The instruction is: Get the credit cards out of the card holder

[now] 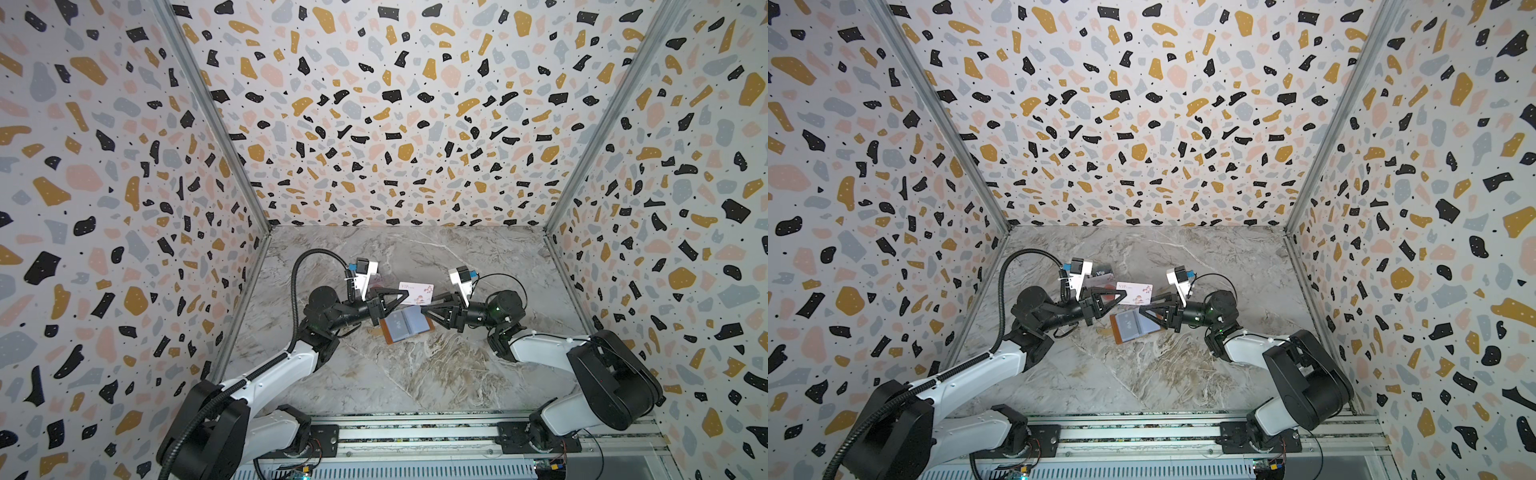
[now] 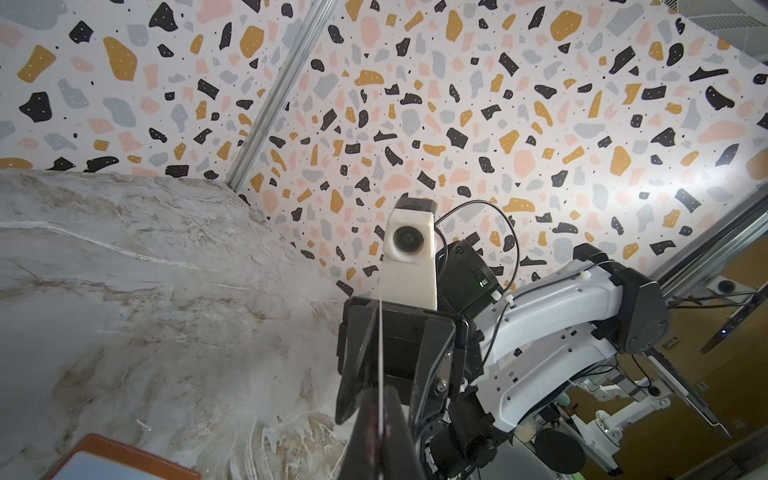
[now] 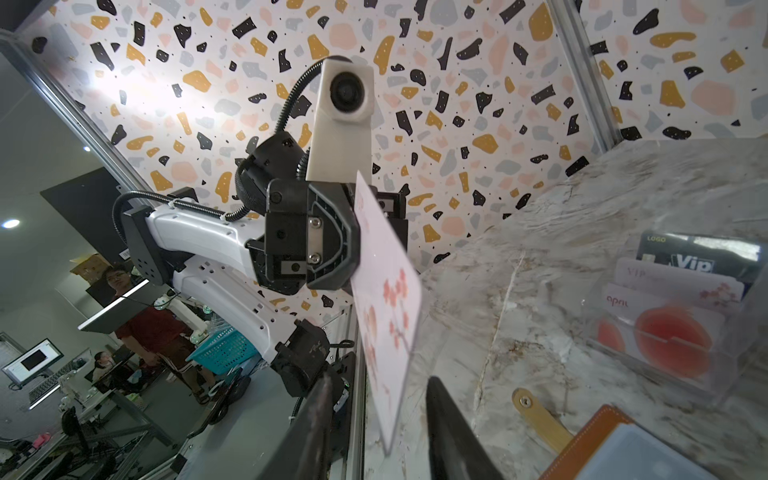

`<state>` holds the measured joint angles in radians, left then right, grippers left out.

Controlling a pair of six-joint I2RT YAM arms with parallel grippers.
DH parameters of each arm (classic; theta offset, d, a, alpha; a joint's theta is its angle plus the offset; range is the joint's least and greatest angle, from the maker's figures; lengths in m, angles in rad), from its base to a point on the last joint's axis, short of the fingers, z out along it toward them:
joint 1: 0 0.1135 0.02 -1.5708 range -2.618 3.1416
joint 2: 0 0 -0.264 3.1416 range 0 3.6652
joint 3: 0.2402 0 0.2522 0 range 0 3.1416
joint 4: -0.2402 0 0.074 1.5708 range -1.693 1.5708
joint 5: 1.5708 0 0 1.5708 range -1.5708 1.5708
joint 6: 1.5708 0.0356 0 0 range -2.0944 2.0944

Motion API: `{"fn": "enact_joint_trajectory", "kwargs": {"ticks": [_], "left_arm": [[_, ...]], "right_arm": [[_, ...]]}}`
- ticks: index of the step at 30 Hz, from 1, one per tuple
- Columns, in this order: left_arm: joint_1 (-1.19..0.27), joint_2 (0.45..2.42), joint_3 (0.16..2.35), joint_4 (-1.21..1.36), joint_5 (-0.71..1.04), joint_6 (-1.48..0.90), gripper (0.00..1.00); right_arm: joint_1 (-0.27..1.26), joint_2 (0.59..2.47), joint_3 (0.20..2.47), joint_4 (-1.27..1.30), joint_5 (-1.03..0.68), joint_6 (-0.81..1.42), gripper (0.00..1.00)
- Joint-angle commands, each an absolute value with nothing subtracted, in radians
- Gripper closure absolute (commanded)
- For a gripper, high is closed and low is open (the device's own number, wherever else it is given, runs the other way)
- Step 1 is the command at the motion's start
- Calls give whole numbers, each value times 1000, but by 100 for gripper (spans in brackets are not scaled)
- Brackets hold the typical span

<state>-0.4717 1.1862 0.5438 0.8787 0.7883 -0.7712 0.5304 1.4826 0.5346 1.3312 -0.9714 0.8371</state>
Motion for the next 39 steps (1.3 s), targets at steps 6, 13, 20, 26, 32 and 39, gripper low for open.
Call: {"fn": "enact_joint_trajectory", "kwargs": {"ticks": [6, 13, 20, 26, 32, 39], "left_arm": [[-466, 1170, 515, 979, 790, -796, 100], [-466, 1168, 526, 934, 809, -770, 78], [-465, 1163, 745, 261, 872, -335, 63], [-454, 1247, 962, -222, 944, 54, 62], [-454, 1347, 1048, -479, 1160, 348, 67], [-455, 1497, 1215, -1030, 1145, 871, 72]], "right_arm": [[529, 1447, 570, 1421, -960, 894, 76], [519, 1421, 587, 1299, -991, 851, 99], [485, 1323, 652, 816, -1118, 550, 100], [482, 1242, 784, 131, -1117, 75, 100], [490, 1269, 848, -85, -1147, -70, 100], [540, 1363, 974, -283, -1095, -214, 100]]}}
